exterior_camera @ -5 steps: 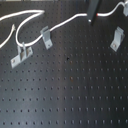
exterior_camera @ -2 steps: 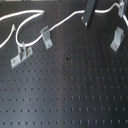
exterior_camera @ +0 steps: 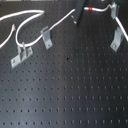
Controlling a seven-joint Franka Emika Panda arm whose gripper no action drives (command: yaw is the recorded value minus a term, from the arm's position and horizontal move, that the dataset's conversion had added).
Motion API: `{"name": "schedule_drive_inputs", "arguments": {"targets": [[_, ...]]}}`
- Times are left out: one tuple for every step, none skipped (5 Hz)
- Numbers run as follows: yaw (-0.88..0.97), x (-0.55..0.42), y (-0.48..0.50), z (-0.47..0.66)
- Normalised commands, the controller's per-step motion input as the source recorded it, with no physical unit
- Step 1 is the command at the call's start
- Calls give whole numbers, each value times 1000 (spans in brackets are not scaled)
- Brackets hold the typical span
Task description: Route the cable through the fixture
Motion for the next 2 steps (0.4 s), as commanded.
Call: {"name": "schedule_drive_inputs", "arguments": {"targets": [[0, -6, 15, 0], [0, 64, -167, 1]]}}
